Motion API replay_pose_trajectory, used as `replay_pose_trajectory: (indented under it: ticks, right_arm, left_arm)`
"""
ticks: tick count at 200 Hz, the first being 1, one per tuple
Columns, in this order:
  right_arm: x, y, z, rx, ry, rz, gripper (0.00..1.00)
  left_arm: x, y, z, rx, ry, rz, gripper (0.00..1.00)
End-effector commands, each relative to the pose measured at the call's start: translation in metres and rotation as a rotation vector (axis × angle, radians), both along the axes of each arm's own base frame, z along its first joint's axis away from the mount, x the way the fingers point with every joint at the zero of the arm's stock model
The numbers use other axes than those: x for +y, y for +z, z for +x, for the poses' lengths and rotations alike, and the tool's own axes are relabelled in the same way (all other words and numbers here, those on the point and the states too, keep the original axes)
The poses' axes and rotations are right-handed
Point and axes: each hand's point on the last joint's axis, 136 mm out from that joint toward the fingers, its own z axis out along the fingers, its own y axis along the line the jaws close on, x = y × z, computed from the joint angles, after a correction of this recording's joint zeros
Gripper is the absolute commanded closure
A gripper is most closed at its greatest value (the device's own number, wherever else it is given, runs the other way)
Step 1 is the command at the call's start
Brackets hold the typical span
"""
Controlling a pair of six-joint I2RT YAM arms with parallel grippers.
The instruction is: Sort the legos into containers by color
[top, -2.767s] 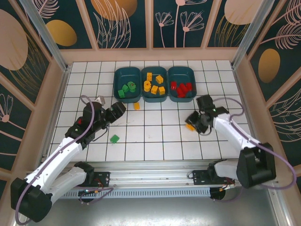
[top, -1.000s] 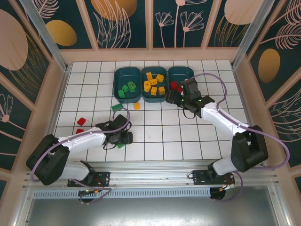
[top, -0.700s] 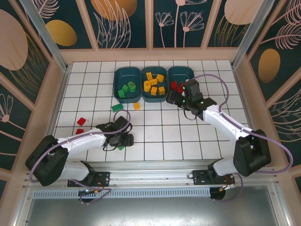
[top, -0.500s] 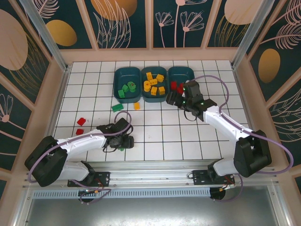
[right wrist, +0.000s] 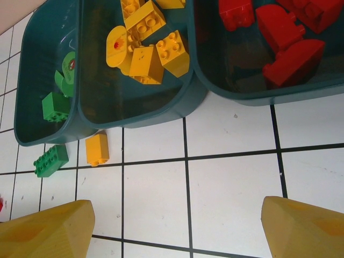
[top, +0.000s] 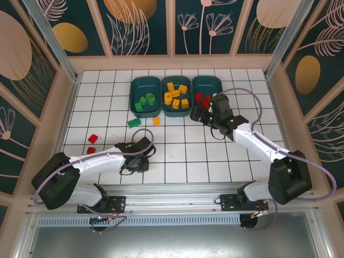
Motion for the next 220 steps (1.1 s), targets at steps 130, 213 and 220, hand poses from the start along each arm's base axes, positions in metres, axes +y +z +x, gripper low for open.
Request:
replay_pose_trajectory:
  ticks: [130,213,220]
  right_arm:
    - [-0.014,0.008,-0.014,-0.022,-0.025,0.046,0.21]
    - [-0.024,0.019,-0.026,-0.042,-0.018,0.006,0.18]
    - [-0.024,0.019,-0.026,-0.044,-0.014,0.004,0.18]
  left_arm:
    - [-0.056,0.135,0.279,-0.356,0.118,-0.213,0.79]
    - [-0.025,0.129,0.384,-0.38,0.203,-0.136,0.32]
    - [-0.022,0.141,0.383,-0.405,0.206,-0.129,0.26]
